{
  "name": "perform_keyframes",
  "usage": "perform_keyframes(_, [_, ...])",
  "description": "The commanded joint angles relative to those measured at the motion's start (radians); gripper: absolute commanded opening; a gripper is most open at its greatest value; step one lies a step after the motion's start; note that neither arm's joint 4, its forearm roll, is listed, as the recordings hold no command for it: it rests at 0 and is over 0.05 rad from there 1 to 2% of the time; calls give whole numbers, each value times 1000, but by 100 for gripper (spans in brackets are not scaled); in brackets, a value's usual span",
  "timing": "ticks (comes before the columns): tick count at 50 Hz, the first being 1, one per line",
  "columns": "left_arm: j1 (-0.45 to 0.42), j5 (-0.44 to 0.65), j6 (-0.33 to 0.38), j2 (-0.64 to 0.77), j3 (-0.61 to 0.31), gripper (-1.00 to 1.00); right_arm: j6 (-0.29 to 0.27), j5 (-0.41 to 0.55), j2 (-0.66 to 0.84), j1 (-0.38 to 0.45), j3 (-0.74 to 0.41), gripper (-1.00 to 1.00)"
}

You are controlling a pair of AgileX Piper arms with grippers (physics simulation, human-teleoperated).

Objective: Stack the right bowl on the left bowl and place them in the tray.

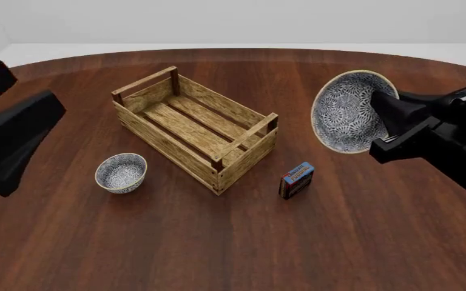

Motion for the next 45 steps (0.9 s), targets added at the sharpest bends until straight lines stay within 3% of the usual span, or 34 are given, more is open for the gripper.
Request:
perform_keyframes(1, [-127,-64,-6,150,-74,100,-2,-9,10,7,-4,-100])
perform_keyframes(30, [-208,-239,-5,489,-174,100,-2,-8,14,70,2,-100])
perform_keyframes(45, [-277,-256,-42,576,-202,100,-5,-9,14,112,4,-100])
